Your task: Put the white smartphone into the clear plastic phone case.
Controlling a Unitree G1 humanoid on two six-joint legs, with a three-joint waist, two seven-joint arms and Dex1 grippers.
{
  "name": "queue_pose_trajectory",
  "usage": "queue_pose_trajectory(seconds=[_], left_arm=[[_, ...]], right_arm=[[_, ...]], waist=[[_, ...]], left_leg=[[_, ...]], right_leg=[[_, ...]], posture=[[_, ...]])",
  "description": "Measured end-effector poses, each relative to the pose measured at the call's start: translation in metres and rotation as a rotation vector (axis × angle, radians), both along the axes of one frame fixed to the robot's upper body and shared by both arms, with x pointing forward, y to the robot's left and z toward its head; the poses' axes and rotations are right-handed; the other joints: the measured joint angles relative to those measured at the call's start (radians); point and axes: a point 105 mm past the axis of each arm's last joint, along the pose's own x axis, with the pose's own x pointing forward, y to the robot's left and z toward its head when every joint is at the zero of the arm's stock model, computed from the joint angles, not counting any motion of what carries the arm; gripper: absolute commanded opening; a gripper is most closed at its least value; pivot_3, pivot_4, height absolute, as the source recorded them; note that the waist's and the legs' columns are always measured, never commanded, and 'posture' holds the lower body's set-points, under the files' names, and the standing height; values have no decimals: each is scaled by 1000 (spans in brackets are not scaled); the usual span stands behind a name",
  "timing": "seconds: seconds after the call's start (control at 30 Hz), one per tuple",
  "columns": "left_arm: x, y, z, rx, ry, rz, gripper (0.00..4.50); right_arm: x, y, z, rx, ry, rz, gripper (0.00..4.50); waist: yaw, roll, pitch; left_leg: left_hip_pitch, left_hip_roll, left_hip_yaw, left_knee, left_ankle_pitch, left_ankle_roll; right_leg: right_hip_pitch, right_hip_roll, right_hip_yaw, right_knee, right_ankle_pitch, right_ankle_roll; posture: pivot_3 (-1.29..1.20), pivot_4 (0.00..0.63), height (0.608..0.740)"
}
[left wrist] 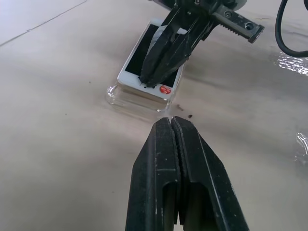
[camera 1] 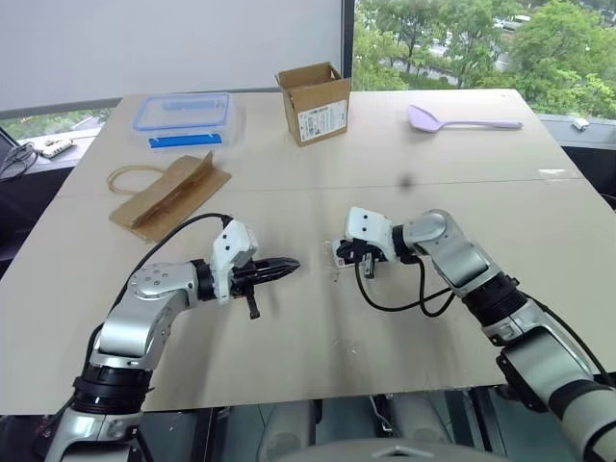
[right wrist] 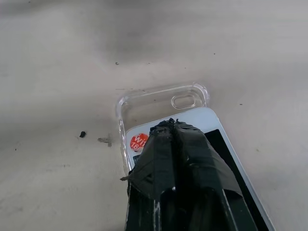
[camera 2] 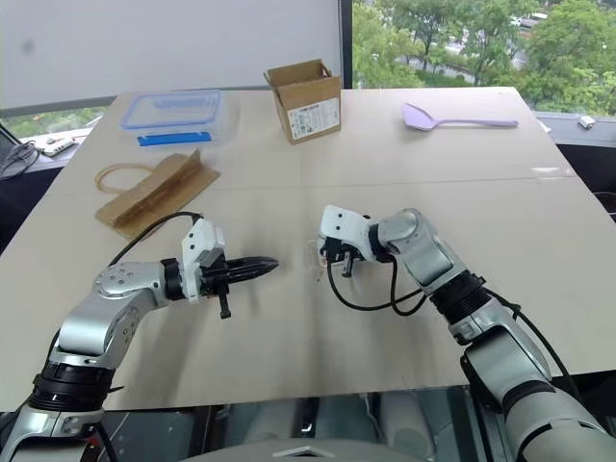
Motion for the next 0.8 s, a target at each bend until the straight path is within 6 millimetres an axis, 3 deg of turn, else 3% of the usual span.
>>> queue_pose_trajectory(seconds=[0.1, 0.23, 0.4, 0.63, 0.8], left_arm=[[0, 0, 0, 0, 0, 0, 0], [0, 0, 0, 0, 0, 2, 0], [1, 0, 0, 0, 3, 9, 0], [2, 0, 1, -1, -1, 9, 0], [2, 0, 2, 0, -3, 4, 0]], right_arm=[[1, -1, -2, 21, 16, -24, 46], [-1, -5, 2, 182, 111, -81, 46], [-2, -6, 15, 311, 212, -135, 46], [21, -8, 50, 349, 99, -186, 46], [40, -16, 43, 207, -37, -215, 46]], waist=[[0, 1, -6], [2, 1, -5], [2, 2, -3], [-2, 4, 1], [-6, 4, 2]], left_leg=[[1, 0, -1, -1, 0, 0], [-2, 0, -1, -1, 0, 0], [-19, -1, 0, 0, 0, 0], [-27, -2, 1, -1, 0, 0], [-29, -3, 1, -1, 0, 0]], right_leg=[[0, -1, 1, 0, 0, 0], [-2, -2, 1, 0, 0, 0], [-19, -1, 2, 3, 3, -3], [-25, 0, -2, 2, 4, -1], [-25, 0, -2, -1, 4, -1]], posture=[[0, 150, 740], [0, 150, 740], [0, 150, 740], [0, 150, 740], [0, 150, 740]])
